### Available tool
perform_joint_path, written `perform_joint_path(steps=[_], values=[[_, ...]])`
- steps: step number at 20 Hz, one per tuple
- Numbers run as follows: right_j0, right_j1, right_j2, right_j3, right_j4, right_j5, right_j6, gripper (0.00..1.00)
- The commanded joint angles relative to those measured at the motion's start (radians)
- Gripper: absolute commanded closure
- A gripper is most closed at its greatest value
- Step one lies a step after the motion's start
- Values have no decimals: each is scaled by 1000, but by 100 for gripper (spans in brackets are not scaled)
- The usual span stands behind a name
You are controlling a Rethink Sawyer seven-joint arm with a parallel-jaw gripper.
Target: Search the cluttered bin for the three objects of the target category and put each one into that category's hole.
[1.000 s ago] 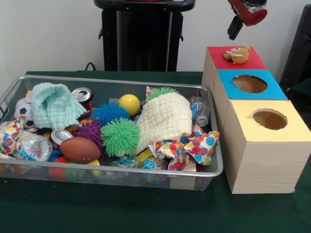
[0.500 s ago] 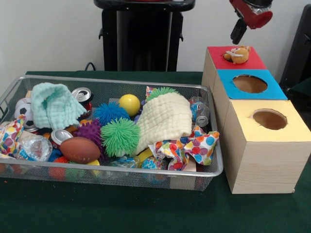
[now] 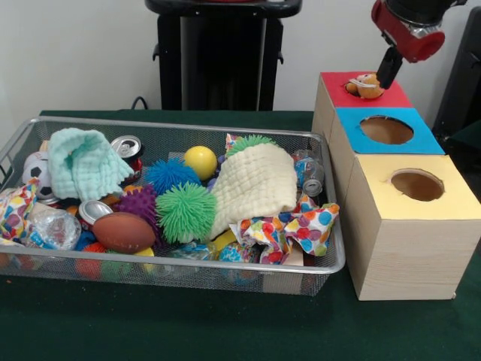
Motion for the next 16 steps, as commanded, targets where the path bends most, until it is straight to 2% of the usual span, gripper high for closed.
perform_joint_path(steps=[1, 10, 16], values=[[-23, 90, 125, -109, 55, 146, 292, 100], [0, 168, 103, -181, 55, 135, 300, 100], [49, 207, 61, -188, 50, 37, 324, 100]])
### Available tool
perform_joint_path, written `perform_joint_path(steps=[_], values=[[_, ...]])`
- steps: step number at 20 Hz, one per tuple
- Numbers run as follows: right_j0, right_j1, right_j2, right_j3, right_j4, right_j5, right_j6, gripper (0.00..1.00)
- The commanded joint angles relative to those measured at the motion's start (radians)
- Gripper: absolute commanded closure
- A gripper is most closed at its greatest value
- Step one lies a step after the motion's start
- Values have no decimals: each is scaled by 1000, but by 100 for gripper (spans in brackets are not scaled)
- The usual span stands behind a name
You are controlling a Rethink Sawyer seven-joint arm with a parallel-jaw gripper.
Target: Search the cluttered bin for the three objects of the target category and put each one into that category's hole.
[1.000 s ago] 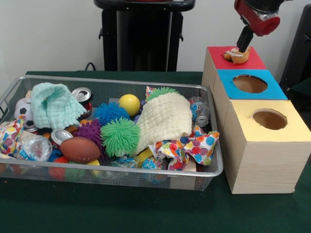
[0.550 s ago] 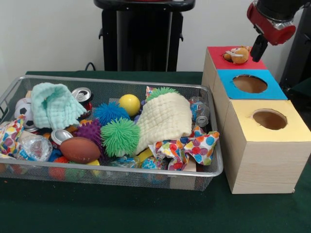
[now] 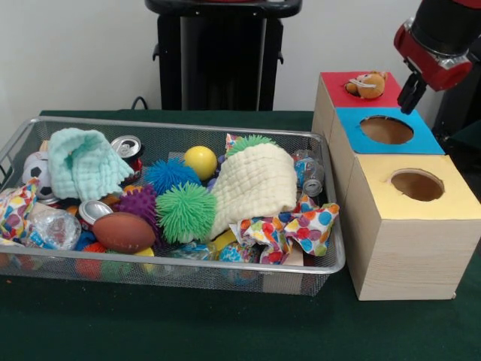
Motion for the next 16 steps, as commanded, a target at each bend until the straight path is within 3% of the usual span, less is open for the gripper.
perform_joint_path(steps=[1, 2, 5, 11, 16], values=[[40, 83, 55, -7, 33, -63, 310, 100], [44, 86, 51, -7, 33, -66, 310, 100], [54, 23, 38, 87, 39, -108, 275, 100], [53, -34, 21, 162, 30, -186, 222, 100], [55, -86, 7, 189, 15, -161, 198, 100]])
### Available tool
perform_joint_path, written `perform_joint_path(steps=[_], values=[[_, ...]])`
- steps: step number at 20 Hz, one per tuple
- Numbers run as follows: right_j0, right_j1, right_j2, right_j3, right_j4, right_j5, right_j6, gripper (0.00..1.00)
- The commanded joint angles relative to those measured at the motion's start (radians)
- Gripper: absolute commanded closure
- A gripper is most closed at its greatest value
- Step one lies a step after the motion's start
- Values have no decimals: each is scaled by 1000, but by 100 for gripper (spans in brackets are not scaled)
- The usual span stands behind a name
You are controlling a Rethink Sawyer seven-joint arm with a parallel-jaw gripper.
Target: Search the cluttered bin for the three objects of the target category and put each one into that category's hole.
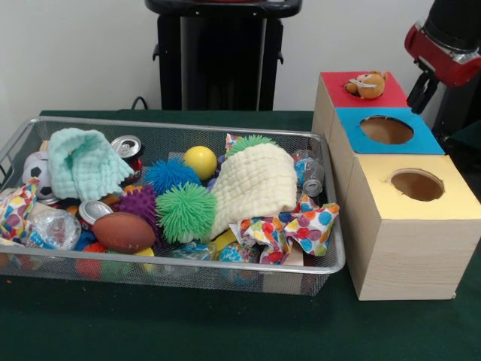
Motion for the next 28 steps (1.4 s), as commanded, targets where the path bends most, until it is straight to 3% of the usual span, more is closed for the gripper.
perform_joint_path(steps=[1, 6, 14, 28], values=[[-13, -77, 10, 128, 2, -22, 189, 100], [22, -121, -51, 134, -53, 13, 177, 100], [83, -195, -28, 213, 1, 44, 222, 100], [45, -225, 1, 362, -11, -108, 132, 100]])
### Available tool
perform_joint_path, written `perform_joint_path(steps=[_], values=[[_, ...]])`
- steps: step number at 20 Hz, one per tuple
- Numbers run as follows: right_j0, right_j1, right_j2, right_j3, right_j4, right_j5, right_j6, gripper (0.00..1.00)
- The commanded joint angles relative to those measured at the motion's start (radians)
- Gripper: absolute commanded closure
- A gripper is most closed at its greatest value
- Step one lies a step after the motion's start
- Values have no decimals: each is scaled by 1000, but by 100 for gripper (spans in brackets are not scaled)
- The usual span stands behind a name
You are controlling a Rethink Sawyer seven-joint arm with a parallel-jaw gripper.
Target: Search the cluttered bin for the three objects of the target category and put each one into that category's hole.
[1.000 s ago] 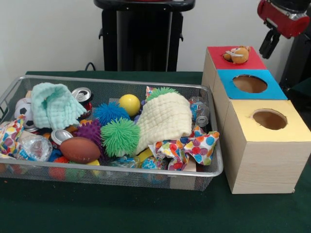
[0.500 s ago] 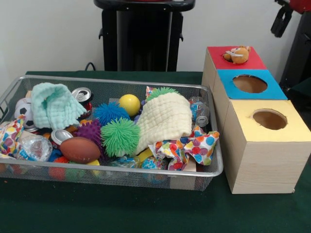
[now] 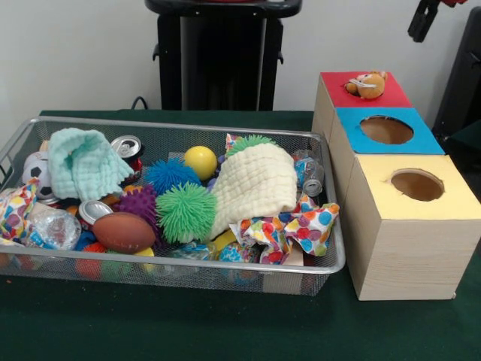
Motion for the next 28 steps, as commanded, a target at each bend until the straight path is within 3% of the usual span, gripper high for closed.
perform_joint_path(steps=[1, 14, 28], values=[[-58, 6, 76, 169, -1, -114, 120, 100], [-81, 32, 160, 177, 43, -141, 144, 100], [-115, 66, 231, 237, 58, -215, 139, 100]])
